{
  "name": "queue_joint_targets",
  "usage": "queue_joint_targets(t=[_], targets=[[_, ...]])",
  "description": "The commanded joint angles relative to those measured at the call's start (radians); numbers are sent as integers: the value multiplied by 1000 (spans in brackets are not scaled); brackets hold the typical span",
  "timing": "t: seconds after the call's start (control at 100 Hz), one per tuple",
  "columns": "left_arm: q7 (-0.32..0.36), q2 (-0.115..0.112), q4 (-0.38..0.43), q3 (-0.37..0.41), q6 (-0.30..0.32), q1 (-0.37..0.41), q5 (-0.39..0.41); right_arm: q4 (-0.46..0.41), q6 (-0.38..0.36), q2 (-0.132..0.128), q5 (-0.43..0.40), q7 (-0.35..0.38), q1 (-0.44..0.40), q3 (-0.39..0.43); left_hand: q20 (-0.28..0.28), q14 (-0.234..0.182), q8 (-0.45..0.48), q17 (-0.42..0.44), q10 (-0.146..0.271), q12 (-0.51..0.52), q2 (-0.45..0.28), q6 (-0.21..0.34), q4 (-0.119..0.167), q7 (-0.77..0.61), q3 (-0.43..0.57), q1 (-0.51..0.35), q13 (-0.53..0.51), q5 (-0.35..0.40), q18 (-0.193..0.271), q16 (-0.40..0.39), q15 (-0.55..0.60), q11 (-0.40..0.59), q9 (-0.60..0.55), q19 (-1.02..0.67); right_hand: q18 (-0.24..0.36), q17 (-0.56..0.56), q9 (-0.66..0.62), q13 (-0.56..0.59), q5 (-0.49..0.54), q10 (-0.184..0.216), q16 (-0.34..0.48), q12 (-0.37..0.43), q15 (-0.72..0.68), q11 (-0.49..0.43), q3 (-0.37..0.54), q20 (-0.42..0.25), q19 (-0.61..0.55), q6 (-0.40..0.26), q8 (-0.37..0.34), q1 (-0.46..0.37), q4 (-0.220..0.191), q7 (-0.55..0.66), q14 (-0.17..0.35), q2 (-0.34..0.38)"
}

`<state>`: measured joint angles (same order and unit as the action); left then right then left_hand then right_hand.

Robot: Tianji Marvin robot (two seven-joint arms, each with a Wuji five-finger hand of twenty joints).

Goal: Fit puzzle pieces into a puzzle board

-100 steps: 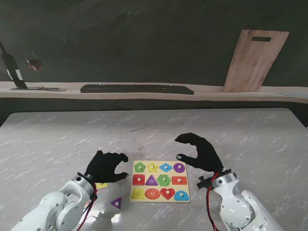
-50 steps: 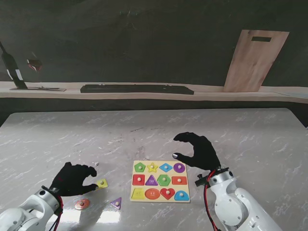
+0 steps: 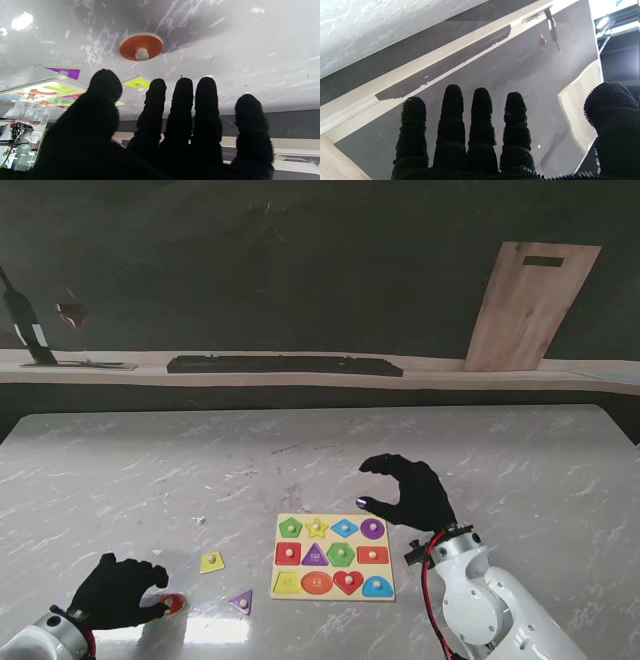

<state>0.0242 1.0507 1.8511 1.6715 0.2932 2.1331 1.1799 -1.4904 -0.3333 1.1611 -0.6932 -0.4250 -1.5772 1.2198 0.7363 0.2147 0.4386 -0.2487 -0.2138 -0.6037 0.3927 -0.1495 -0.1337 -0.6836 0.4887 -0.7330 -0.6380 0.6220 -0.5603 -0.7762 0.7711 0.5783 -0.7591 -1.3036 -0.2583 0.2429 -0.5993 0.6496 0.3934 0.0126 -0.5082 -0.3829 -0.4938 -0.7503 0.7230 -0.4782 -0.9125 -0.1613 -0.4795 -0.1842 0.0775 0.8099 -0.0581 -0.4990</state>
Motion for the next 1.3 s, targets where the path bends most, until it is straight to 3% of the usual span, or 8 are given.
queue_joint_targets(t=[0.0, 0.21, 0.33, 0.4, 0.43, 0.77, 1.18, 1.29], targets=[[-11, -3, -6, -8, -8, 3, 12, -4, 3, 0, -5, -3, -6, -1, -10, 15, 20, 14, -3, 5, 36, -24, 40, 8, 71, 6, 12, -5, 192, -14, -6, -7, 15, 4, -7, -10, 18, 10, -18, 0, -7, -5, -12, -7, -7, -10, -13, -24, -7, 40, -5, 1, 7, 11], [-67, -7, -34, -36, -26, -13, 66, -14, 9, 0, -8, -4, -11, 2, -5, -8, 36, -23, 12, -7, 112, -16, 35, -47, 237, -8, -21, -19, 200, -25, 31, 36, -9, -17, -6, -10, 14, 10, -17, 2, -6, -5, -12, -9, -6, -9, -13, -25, -6, 39, -5, 3, 6, 11], [-61, -9, -36, -47, -36, -19, 72, -16, 10, 0, -8, -4, -12, 4, -7, -21, 35, -36, 24, -7, 152, -9, 38, -63, 284, -19, -34, -21, 209, -24, 41, 49, -22, -24, -6, -11, 10, 11, -16, 2, -6, -5, -12, -10, -7, -9, -13, -24, -5, 38, -5, 3, 6, 11], [-56, -9, -37, -53, -40, -22, 73, -18, 12, 0, -7, -3, -13, 4, -8, -25, 33, -46, 26, -6, 171, -6, 30, -70, 291, -29, -46, -13, 212, -23, 46, 53, -36, -29, -6, -11, 8, 12, -15, 1, -7, -5, -13, -11, -6, -8, -13, -23, -5, 35, -5, 3, 5, 11], [-56, -10, -39, -55, -41, -23, 73, -18, 12, 0, -7, -2, -14, 5, -11, -27, 19, -50, 30, 1, 179, -3, 12, -77, 297, -33, -51, -7, 212, -19, 48, 53, -44, -32, -6, -11, 7, 10, -15, 1, -6, -6, -12, -11, -7, -8, -13, -24, -5, 35, -5, 3, 5, 13], [-65, -9, -66, -83, -57, -44, 50, -14, 16, -1, -2, 9, -9, 3, -13, -25, -37, -76, 31, -32, 217, 1, -67, -107, 233, -86, -93, 71, 202, -2, 71, 59, -152, -53, -7, -11, 1, 13, -13, 1, -6, -6, -13, -12, -11, -8, -13, -22, -5, 30, -5, 5, 4, 15], [-86, -12, -93, -111, -69, -66, 59, -13, 20, -2, 0, 13, -8, 1, -12, -25, -52, -82, 44, -61, 216, 28, -88, -178, 180, -143, -95, 65, 203, 2, 85, 53, -178, -58, -7, -12, 0, 12, -12, 0, -7, -6, -13, -12, -13, -8, -12, -20, -4, 27, -6, 3, 3, 17], [-87, -12, -98, -117, -73, -71, 60, -12, 20, -2, -1, 12, -8, 1, -12, -26, -67, -86, 48, -76, 210, 40, -81, -216, 143, -177, -100, 65, 203, 5, 88, 41, -195, -60, -6, -12, 0, 13, -12, 1, -7, -6, -13, -12, -14, -8, -12, -21, -4, 27, -6, 3, 4, 17]])
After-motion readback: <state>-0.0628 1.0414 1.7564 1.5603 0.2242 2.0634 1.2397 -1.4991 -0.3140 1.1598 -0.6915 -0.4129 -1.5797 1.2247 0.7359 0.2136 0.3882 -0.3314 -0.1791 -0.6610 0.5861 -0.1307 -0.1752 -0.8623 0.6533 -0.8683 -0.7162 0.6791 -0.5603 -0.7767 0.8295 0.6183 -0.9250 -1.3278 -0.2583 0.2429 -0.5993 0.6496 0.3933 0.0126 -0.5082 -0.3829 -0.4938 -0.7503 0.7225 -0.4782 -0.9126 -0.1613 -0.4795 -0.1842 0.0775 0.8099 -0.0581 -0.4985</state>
